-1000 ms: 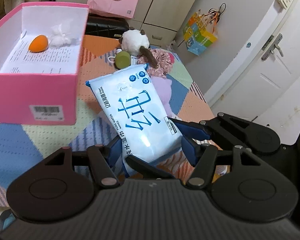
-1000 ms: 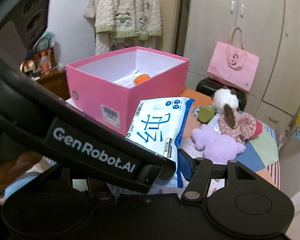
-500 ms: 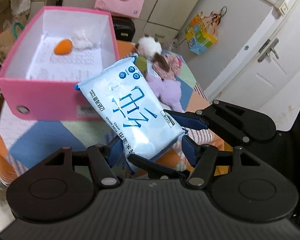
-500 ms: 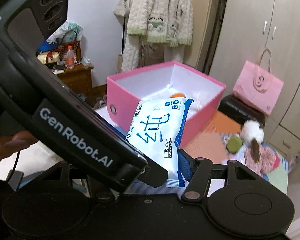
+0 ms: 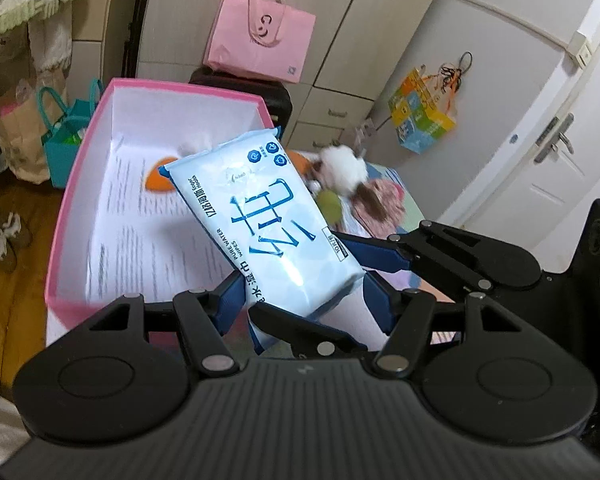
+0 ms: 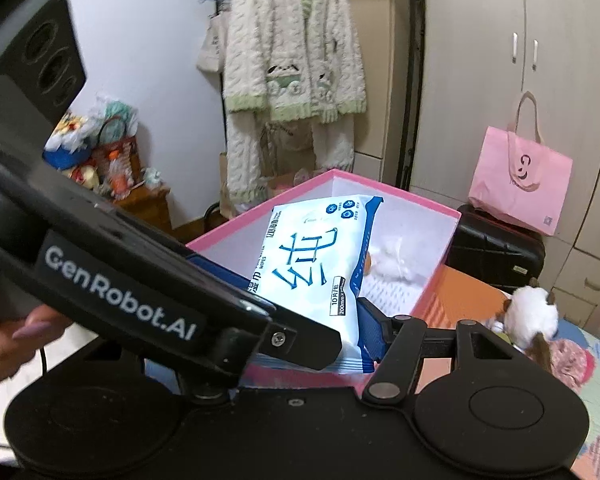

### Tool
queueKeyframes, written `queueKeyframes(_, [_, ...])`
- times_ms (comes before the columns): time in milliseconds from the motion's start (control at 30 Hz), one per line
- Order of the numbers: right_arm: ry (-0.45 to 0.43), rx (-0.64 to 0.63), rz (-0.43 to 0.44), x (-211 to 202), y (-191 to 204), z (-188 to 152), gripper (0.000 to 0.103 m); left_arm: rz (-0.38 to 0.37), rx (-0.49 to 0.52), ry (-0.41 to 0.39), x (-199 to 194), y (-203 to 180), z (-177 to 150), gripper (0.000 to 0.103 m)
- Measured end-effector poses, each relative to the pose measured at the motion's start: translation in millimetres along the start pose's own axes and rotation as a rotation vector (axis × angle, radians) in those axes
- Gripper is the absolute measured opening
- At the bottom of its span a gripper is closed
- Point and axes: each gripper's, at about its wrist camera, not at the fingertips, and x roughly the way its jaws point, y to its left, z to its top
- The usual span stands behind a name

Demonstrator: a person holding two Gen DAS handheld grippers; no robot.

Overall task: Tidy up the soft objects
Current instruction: 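Carry the wet-wipes pack into the pink box and release it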

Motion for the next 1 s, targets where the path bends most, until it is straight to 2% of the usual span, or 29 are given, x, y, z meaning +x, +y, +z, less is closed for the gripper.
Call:
queueKeyframes(233, [0.029, 0.079, -0.005, 44, -25, 18, 0.067, -0.017, -0.038, 0.020, 36, 33, 32, 0.062])
queueKeyframes(500, [0.092, 0.134, -0.041, 83, -43, 24, 0.067, -0.058, -0.133, 0.060, 77, 63, 47, 0.062])
queueKeyframes(867, [0.144, 0.146, -0.084, 102, -51, 23, 0.068, -0.080, -0.195, 0.107, 109, 80, 54, 0.062])
queueKeyframes(1000, [0.133, 0.113, -0.108, 98, -47, 25, 0.069, -0.088, -0.224, 0.098, 105, 83, 54, 0.068])
